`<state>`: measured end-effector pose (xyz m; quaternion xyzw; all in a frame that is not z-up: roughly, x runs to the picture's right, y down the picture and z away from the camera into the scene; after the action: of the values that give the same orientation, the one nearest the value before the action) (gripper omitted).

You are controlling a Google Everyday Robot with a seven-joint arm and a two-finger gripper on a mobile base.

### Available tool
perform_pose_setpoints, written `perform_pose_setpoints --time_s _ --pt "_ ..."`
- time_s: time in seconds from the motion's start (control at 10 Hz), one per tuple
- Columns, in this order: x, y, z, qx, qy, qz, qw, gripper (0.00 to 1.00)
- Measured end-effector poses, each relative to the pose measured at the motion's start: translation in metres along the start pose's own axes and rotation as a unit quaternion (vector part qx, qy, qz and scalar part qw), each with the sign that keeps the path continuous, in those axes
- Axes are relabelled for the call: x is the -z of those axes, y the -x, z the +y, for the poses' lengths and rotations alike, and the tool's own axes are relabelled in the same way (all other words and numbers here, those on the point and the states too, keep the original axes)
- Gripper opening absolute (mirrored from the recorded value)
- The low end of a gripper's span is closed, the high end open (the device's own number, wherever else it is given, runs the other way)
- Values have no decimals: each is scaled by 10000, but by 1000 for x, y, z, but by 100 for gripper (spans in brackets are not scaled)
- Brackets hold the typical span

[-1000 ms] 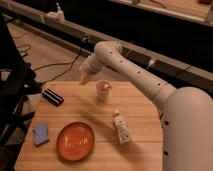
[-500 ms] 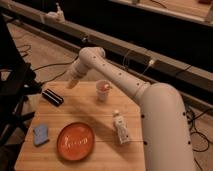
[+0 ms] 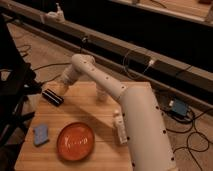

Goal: Place the eraser on the white sponge

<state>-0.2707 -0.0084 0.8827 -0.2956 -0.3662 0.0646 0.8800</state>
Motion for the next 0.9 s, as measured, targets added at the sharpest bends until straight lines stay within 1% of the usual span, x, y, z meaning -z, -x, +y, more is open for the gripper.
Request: perform_pose_setpoints --time_s 0.4,0.5,0.6,0.7,0.8,0.9 --pt "1 -1 -1 20 -14 31 10000 62" --pt "1 -7 -5 -52 -101 116 9999 62" --pt "-2 -13 -10 -227 -221 109 9994 62" --pt "-9 -18 -13 -475 -315 29 9984 62" --pt "-18 -19 -13 -718 -378 -102 9966 62" --pt "-29 -20 -11 -933 -398 -236 9946 62"
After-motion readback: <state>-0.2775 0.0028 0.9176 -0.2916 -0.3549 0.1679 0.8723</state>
